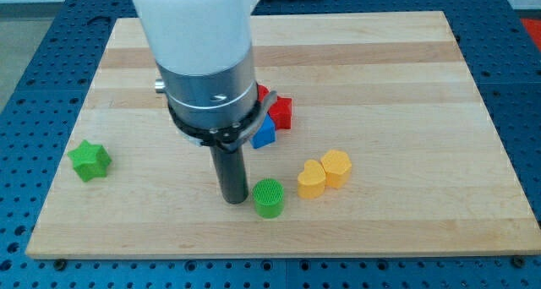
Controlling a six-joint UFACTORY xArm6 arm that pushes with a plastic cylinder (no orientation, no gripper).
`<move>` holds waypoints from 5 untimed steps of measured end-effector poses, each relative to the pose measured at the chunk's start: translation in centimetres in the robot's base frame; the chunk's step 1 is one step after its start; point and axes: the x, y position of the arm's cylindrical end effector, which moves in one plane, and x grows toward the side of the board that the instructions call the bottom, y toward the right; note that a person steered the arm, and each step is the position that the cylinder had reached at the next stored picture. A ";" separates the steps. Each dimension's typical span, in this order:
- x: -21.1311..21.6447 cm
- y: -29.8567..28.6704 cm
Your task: Push the green circle closer to the yellow heart
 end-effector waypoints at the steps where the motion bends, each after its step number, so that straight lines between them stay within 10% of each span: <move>1: 0.1 1.8; 5: 2.4 3.4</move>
